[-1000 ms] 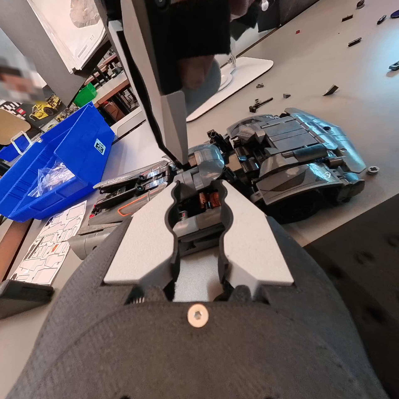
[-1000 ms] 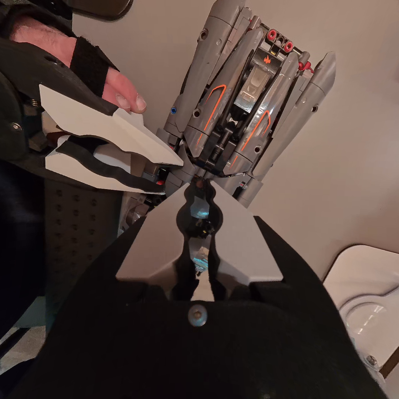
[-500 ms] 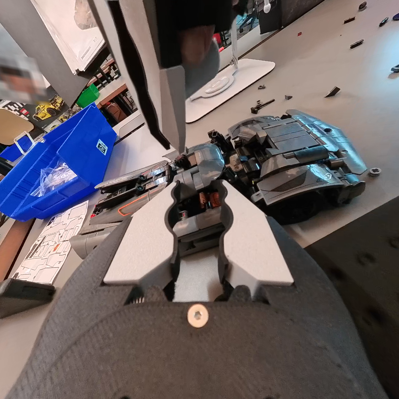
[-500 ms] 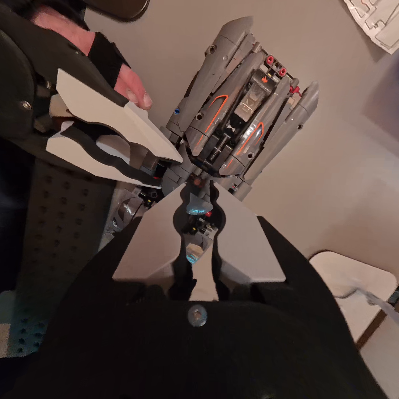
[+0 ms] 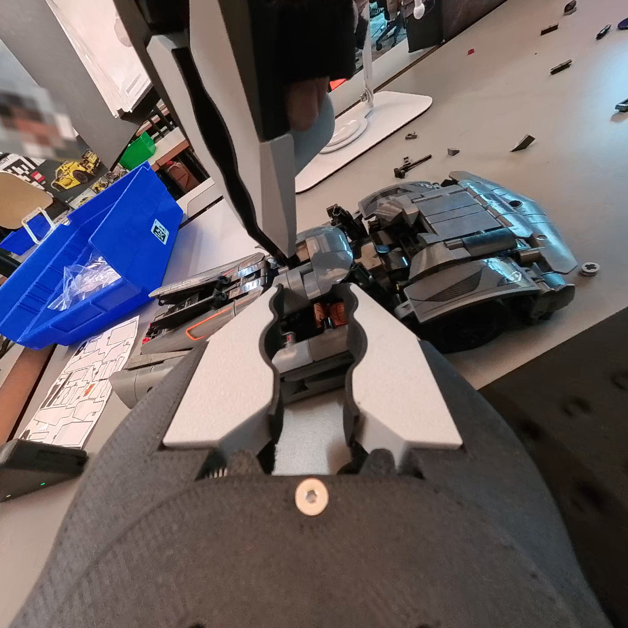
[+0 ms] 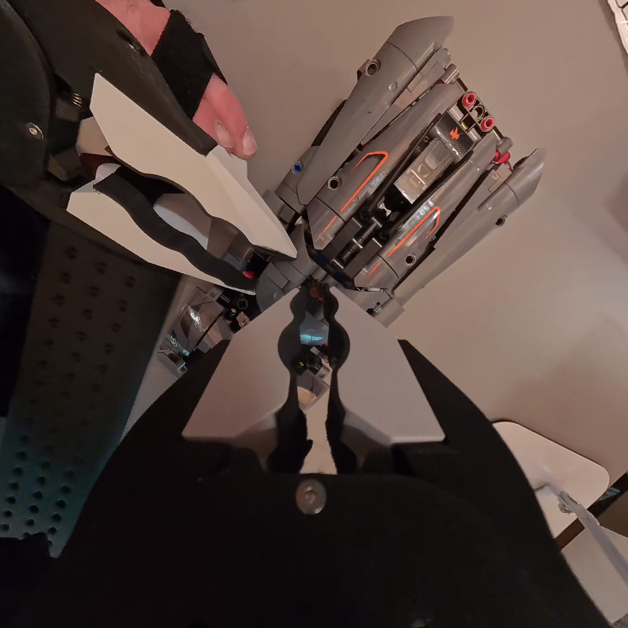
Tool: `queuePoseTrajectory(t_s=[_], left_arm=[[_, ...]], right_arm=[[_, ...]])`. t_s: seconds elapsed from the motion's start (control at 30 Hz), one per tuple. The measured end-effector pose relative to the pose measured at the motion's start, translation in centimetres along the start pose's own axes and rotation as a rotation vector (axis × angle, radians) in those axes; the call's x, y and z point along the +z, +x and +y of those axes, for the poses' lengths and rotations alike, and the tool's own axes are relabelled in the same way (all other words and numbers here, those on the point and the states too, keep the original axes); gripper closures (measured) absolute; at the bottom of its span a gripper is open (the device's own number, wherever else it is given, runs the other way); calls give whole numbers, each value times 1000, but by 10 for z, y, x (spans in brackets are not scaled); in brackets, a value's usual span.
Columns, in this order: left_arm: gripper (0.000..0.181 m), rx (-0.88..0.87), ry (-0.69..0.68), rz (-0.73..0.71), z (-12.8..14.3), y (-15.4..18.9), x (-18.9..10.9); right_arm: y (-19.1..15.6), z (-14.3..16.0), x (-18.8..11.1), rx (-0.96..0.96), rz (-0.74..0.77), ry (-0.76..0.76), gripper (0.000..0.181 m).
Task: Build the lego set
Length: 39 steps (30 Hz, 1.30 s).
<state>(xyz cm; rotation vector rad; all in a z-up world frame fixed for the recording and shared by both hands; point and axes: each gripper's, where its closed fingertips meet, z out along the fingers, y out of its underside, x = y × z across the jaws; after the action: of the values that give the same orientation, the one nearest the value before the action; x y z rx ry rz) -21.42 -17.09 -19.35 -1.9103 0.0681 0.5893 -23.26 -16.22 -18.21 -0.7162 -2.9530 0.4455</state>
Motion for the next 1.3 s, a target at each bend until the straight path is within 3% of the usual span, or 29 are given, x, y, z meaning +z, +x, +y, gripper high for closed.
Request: queuePoseTrajectory(t_s=[0.63, 1.03, 1.3], left_arm=[[148, 7, -8, -4, 1, 0, 1], [148, 5, -3, -16, 0, -1, 0], [148, 5, -4, -18, 0, -2, 0]], right_arm=[[-1, 1, 2, 6, 40, -59, 174], [8, 0, -25, 60, 43, 143, 173], [0, -4, -8, -39, -5, 135, 172]])
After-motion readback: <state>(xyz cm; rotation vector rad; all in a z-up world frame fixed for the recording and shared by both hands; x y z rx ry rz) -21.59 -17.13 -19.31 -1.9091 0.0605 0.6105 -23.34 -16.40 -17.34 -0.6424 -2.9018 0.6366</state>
